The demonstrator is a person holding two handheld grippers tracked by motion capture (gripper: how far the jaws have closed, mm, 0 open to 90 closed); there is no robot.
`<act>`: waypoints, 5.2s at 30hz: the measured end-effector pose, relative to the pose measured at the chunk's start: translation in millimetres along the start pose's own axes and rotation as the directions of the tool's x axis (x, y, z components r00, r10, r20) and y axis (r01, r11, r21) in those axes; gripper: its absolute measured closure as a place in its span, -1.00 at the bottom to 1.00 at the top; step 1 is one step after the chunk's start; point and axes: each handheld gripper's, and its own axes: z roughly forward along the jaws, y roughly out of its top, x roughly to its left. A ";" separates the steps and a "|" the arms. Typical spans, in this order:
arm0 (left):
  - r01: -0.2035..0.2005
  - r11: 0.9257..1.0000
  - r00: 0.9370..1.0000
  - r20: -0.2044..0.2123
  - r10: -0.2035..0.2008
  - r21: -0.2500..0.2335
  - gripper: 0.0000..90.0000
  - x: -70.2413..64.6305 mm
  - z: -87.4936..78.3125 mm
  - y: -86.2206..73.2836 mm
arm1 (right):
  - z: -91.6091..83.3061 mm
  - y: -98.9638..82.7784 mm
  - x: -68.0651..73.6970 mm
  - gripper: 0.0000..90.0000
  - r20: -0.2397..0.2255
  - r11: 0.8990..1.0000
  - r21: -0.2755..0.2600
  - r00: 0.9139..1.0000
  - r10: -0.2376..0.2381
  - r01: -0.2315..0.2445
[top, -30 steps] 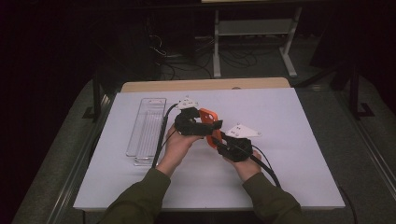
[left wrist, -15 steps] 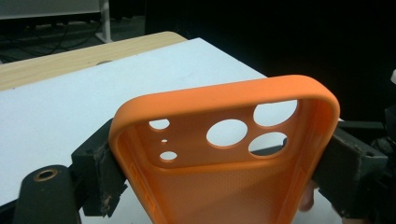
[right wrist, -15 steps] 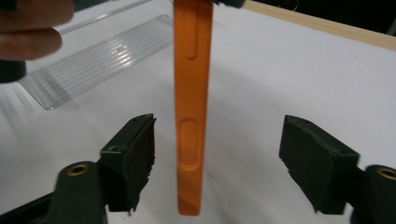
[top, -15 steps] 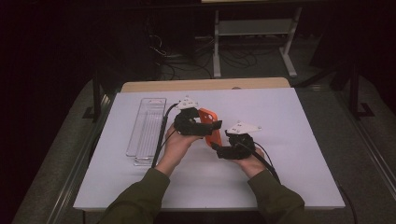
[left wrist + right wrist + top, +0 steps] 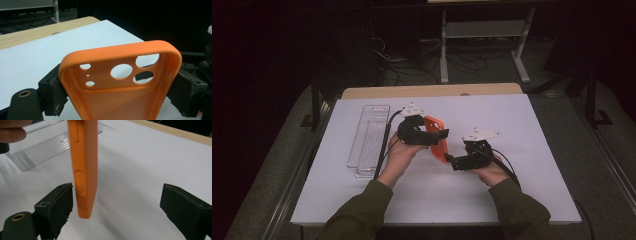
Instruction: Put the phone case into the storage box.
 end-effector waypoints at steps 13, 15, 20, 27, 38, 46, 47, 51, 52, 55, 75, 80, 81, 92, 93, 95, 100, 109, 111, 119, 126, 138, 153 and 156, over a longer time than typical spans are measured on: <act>0.006 1.000 1.000 0.000 -0.006 -0.020 -0.67 3.7 -6.5 2.7 | -11.7 -5.9 -8.3 -0.93 0.012 1.000 0.024 1.000 -0.001 0.001; 0.005 1.000 1.000 -0.002 -0.005 -0.019 -0.67 4.1 -7.5 2.9 | -14.6 -8.8 -8.9 -0.95 0.012 0.999 0.032 1.000 -0.003 0.002; 0.002 1.000 1.000 -0.002 -0.002 -0.015 -0.67 5.1 -8.1 3.0 | -22.8 -15.5 -14.0 -0.97 0.025 0.999 0.035 1.000 -0.002 0.001; -0.004 1.000 1.000 -0.003 0.004 -0.015 -0.67 4.6 -10.0 3.9 | -34.2 -25.9 -21.3 -1.00 0.048 1.000 0.020 0.999 0.003 -0.004; -0.013 1.000 1.000 0.000 0.013 -0.021 -0.67 4.2 -12.7 5.6 | -49.1 -51.1 -24.7 -1.00 0.070 0.999 0.047 0.998 0.007 -0.011; -0.016 0.999 1.000 0.005 0.017 -0.027 -0.67 3.0 -13.7 6.4 | -59.0 -69.1 -27.8 -1.00 0.053 0.998 0.063 0.999 -0.003 -0.001; -0.021 0.999 1.000 0.004 0.021 -0.025 -0.67 3.1 -14.2 6.7 | -59.8 -70.4 -27.4 -1.00 0.051 0.998 0.063 0.999 0.005 -0.008; -0.028 0.999 1.000 0.004 0.028 -0.032 -0.67 2.2 -14.7 8.2 | -61.4 -73.1 -27.9 -1.00 0.049 0.998 0.064 0.999 -0.006 0.003; -0.030 0.999 1.000 0.005 0.030 -0.032 -0.67 2.2 -14.9 8.4 | -61.1 -72.7 -27.7 -1.00 0.046 0.998 0.064 0.999 -0.002 -0.001; -0.036 0.999 0.999 0.004 0.036 -0.023 -0.67 2.0 -16.3 9.7 | -60.0 -72.8 -28.1 -1.00 0.042 0.998 0.066 0.999 -0.010 0.007; -0.098 0.995 0.995 -0.026 0.098 -0.025 -0.67 13.1 -34.2 49.5 | -60.3 -73.3 -27.3 -1.00 0.029 0.997 0.071 0.999 -0.015 0.013; -0.101 0.994 0.994 -0.048 0.099 -0.031 -0.67 19.1 -38.2 56.3 | -60.0 -73.3 -27.1 -1.00 0.029 0.997 0.074 0.999 -0.016 0.014; -0.101 0.994 0.994 -0.055 0.100 -0.029 -0.67 20.9 -39.1 57.9 | -60.0 -73.3 -27.1 -1.00 0.029 0.997 0.074 0.999 -0.016 0.014; -0.103 0.994 0.989 -0.114 0.098 -0.035 -0.67 35.9 -47.4 68.8 | -59.9 -73.2 -27.4 -1.00 0.027 0.997 0.074 0.999 -0.017 0.015; -0.102 0.994 0.988 -0.122 0.096 -0.038 -0.67 37.6 -48.2 70.2 | -59.9 -73.2 -27.3 -1.00 0.027 0.997 0.074 0.999 -0.018 0.016; -0.102 0.994 0.986 -0.135 0.096 -0.039 -0.67 40.3 -50.0 72.0 | -60.0 -73.1 -27.3 -1.00 0.027 0.997 0.073 0.999 -0.021 0.019; -0.103 0.994 0.981 -0.170 0.096 -0.036 -0.67 46.4 -54.9 76.6 | -60.3 -73.0 -27.6 -1.00 0.025 0.997 0.071 1.000 -0.018 0.016; -0.099 0.994 0.970 -0.227 0.085 -0.051 -0.67 56.5 -66.2 83.1 | -60.8 -72.7 -28.7 -1.00 0.027 0.998 0.066 0.999 -0.017 0.015; -0.095 0.994 0.967 -0.241 0.079 -0.055 -0.67 58.9 -68.5 84.1 | -60.8 -72.6 -28.6 -1.00 0.027 0.998 0.067 1.000 -0.015 0.013; -0.091 0.994 0.946 -0.316 0.067 -0.063 -0.67 73.3 -79.7 90.2 | -60.4 -72.6 -29.1 -1.00 0.028 0.998 0.064 0.999 -0.019 0.018; -0.078 0.995 0.923 -0.382 0.048 -0.065 -0.67 86.9 -85.7 90.3 | -60.4 -72.6 -29.8 -1.00 0.030 0.998 0.062 0.999 -0.022 0.020; -0.030 0.998 0.876 -0.482 -0.003 -0.060 -0.67 114.5 -92.3 86.1 | -60.3 -72.6 -29.6 -1.00 0.029 0.998 0.067 0.999 -0.014 0.012; 0.025 0.998 0.809 -0.585 -0.051 -0.053 -0.68 134.4 -85.5 77.0 | -60.4 -72.8 -30.1 -1.00 0.028 0.998 0.066 1.000 -0.013 0.011; 0.042 0.998 0.796 -0.603 -0.058 -0.042 -0.68 139.1 -82.3 74.2 | -60.6 -72.8 -30.1 -1.00 0.027 0.998 0.065 1.000 -0.013 0.011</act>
